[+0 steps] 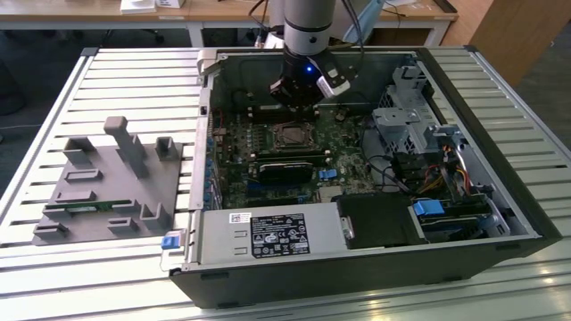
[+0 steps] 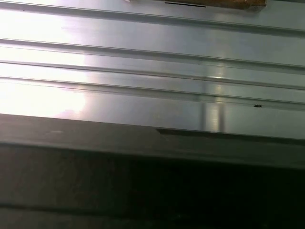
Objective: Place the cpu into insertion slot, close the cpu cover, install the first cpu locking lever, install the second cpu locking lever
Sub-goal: 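Install the first cpu locking lever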
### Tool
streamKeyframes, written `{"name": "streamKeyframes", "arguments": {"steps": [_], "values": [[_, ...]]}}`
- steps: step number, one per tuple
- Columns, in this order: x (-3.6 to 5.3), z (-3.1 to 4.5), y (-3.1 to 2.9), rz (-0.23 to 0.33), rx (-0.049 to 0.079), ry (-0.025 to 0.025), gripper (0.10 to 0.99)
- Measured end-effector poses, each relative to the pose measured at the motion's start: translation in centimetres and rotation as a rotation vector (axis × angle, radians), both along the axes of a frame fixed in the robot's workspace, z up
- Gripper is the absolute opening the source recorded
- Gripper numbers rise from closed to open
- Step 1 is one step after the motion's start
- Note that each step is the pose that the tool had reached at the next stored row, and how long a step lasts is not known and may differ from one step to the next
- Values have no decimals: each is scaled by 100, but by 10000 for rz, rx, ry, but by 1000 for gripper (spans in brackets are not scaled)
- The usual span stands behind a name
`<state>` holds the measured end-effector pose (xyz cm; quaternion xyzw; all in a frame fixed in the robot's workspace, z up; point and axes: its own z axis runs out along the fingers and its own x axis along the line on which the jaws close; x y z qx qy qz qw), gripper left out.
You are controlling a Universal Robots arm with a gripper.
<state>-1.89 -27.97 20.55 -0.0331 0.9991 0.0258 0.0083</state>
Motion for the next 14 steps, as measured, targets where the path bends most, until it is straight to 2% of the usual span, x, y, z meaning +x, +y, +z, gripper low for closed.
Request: {"name": "streamKeyframes", "arguments": {"steps": [5, 14], "values": [[5, -49, 0, -1, 1, 5, 106], [6, -34, 0, -1, 2, 4, 106]]}}
